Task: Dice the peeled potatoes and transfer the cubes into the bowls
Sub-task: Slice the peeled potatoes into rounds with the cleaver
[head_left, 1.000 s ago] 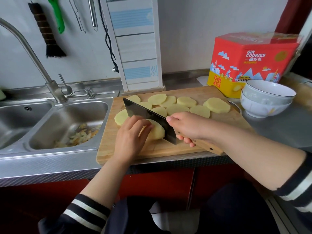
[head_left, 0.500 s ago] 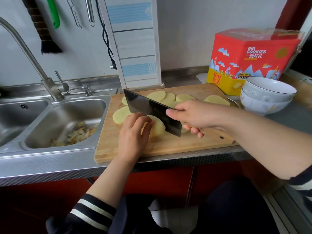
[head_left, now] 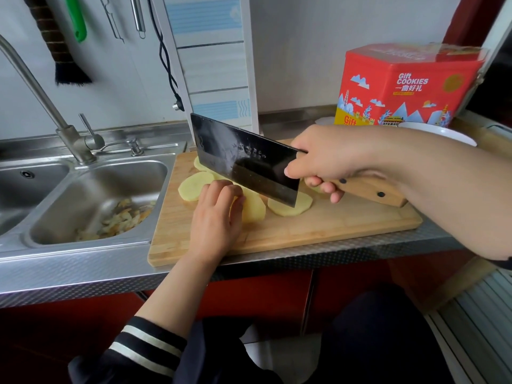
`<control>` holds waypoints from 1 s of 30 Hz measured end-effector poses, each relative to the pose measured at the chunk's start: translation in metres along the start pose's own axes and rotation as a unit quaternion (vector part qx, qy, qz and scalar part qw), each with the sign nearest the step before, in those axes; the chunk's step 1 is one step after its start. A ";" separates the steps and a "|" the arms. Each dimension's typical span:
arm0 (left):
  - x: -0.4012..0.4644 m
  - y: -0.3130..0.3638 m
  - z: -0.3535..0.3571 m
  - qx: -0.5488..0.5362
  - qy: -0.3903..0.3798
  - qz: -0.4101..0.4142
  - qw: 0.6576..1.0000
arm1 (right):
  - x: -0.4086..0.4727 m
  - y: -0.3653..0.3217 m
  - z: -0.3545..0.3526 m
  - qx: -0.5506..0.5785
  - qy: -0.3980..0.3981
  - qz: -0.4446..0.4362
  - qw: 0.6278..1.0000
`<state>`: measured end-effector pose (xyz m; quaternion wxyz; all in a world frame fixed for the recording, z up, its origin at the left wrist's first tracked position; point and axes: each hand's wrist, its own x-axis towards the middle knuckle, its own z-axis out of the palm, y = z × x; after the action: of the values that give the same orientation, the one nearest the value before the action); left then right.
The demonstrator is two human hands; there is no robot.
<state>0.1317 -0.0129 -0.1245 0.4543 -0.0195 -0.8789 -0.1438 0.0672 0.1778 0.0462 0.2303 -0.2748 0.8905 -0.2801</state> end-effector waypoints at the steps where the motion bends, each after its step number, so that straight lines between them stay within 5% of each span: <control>1: 0.000 0.000 0.000 0.000 -0.003 0.001 1.000 | -0.001 -0.001 0.001 -0.007 0.000 0.001 1.000; 30: 0.000 -0.002 0.000 -0.022 -0.012 0.001 1.000 | -0.007 -0.015 0.008 -0.085 0.009 0.007 0.996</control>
<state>0.1310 -0.0151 -0.1252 0.4434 -0.0322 -0.8808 -0.1628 0.0820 0.1685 0.0518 0.2000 -0.2846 0.9151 -0.2041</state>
